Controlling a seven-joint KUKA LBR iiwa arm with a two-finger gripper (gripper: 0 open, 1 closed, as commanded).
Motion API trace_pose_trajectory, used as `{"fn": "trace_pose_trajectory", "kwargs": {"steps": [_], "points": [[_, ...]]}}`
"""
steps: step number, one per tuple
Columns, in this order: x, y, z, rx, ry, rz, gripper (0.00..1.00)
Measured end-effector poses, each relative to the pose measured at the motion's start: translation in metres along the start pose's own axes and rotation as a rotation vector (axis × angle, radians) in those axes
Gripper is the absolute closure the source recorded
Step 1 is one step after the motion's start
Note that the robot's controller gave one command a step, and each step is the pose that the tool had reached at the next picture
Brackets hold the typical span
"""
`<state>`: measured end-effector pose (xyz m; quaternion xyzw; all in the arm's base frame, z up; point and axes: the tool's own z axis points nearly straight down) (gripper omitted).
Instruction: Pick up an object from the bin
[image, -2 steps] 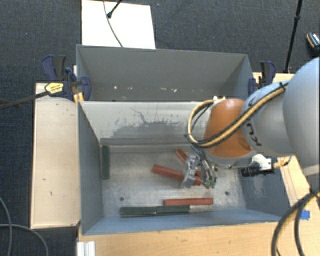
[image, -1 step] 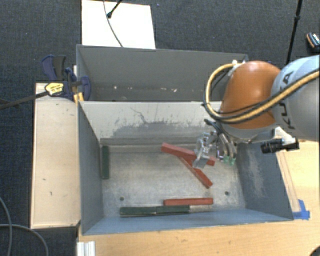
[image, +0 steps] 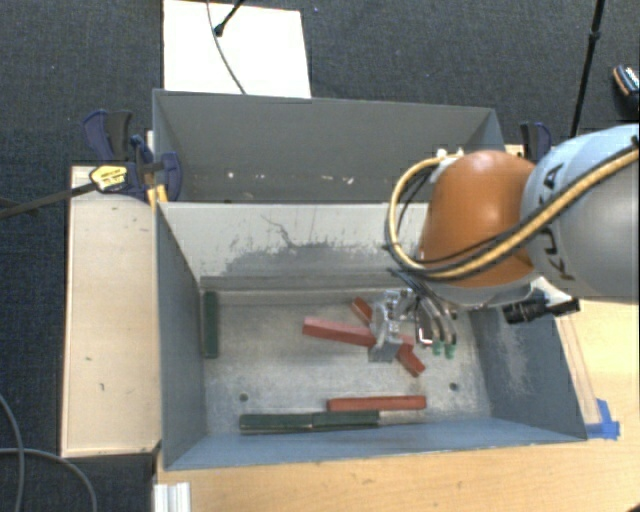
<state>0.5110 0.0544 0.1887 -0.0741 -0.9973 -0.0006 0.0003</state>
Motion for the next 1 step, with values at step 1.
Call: {"fn": "trace_pose_trajectory", "kwargs": {"steps": [1], "points": [[0.0135, -0.0066, -0.0553, -0.001, -0.008, -0.021, 1.0]]}}
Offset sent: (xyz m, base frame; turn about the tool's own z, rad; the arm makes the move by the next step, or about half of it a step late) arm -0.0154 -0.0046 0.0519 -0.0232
